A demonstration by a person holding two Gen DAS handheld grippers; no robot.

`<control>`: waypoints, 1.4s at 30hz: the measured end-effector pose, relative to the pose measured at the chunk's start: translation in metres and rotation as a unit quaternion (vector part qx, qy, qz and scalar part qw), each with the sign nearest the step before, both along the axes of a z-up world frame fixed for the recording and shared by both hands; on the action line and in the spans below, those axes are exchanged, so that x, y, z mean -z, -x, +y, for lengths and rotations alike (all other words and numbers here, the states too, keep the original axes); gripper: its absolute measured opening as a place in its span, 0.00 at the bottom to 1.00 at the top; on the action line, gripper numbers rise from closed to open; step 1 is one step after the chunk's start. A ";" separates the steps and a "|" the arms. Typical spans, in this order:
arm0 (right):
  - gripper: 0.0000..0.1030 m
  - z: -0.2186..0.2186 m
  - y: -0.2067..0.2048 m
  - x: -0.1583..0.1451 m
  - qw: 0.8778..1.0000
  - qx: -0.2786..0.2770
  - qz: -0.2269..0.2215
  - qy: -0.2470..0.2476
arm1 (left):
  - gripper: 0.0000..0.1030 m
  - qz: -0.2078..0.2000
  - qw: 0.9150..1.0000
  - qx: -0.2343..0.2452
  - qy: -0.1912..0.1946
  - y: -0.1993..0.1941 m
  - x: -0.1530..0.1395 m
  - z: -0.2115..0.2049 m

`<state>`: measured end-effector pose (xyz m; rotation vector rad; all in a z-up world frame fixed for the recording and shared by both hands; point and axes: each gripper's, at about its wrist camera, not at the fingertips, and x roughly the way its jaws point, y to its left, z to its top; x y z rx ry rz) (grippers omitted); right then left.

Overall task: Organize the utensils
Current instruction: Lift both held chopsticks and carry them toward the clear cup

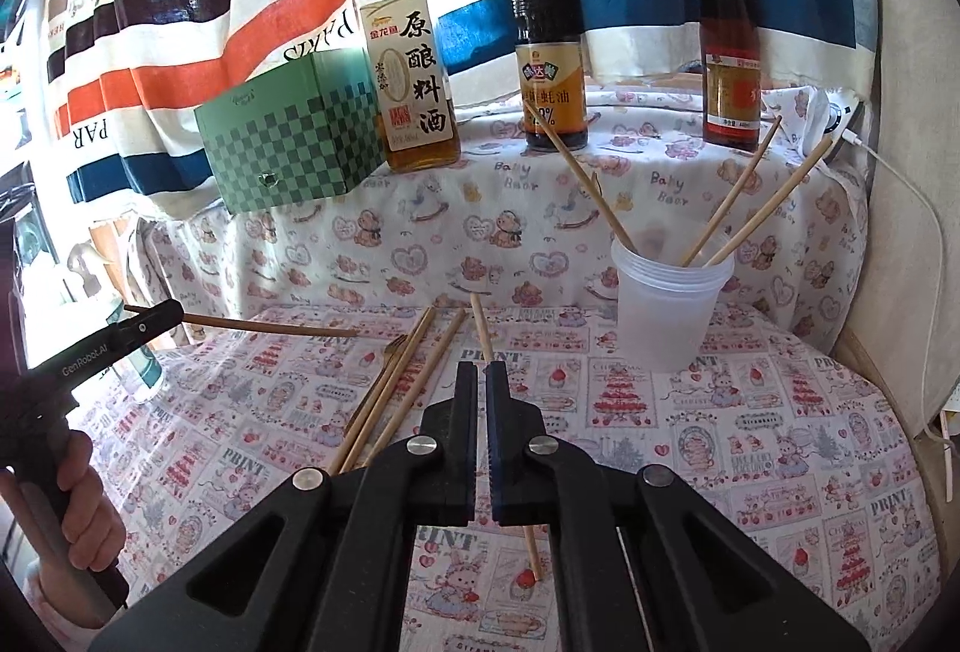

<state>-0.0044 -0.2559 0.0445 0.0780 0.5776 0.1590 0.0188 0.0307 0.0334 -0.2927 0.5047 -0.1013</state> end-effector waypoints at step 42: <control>0.06 -0.016 -0.018 0.008 0.999 0.035 0.024 0.010 | 0.05 -0.021 0.999 -0.009 -0.029 0.008 0.000 -0.014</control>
